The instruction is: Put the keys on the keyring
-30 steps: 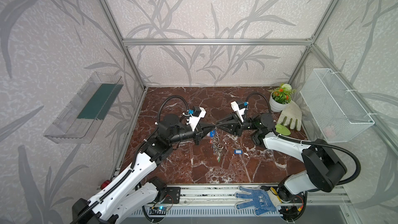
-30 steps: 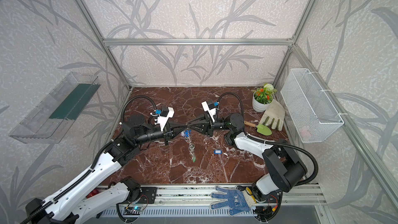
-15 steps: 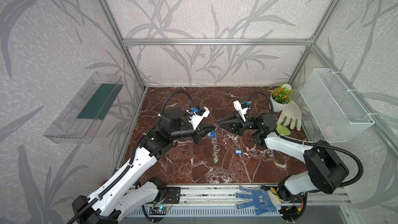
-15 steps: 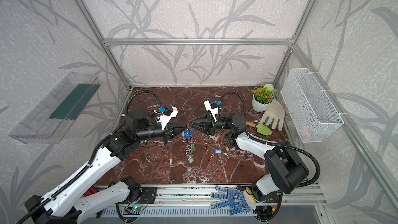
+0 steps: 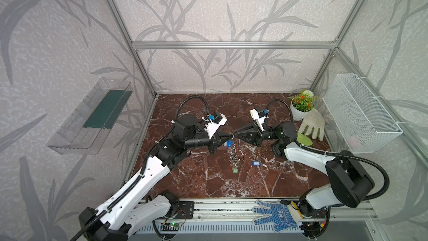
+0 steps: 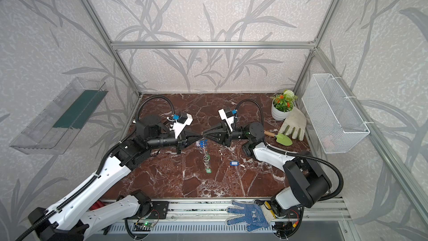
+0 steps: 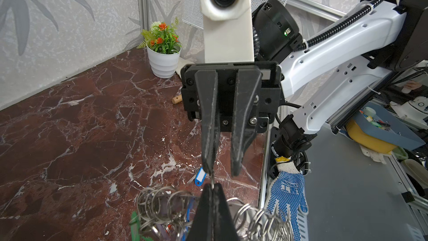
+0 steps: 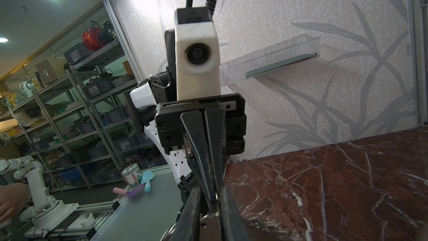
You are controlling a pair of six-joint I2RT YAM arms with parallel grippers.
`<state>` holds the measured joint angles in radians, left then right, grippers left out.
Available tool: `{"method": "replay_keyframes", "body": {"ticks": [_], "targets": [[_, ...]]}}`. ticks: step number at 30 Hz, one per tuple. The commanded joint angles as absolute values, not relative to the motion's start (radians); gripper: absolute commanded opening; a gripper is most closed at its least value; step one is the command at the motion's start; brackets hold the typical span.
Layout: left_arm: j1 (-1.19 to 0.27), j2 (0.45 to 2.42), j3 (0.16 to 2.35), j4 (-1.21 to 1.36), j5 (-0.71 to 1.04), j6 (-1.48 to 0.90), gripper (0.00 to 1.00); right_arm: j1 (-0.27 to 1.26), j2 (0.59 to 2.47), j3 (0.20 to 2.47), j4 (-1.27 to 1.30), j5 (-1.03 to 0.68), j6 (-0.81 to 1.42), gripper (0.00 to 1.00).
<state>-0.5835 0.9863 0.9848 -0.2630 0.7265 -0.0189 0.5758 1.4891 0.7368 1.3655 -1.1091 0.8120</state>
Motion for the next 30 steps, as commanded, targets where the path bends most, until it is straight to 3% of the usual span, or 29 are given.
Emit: {"method": "replay_keyframes", "body": {"ticks": [1,30], "targets": [[-0.585,0.961,1.041,-0.175,0.73,-0.015,0.0,0.579,1.493,0.746,1.407,-1.127,0.815,0.19],[-0.586,0.974,1.045,-0.157,0.715,-0.032,0.0,0.579,1.503,0.761,1.407,-1.126,0.824,0.16]]}}
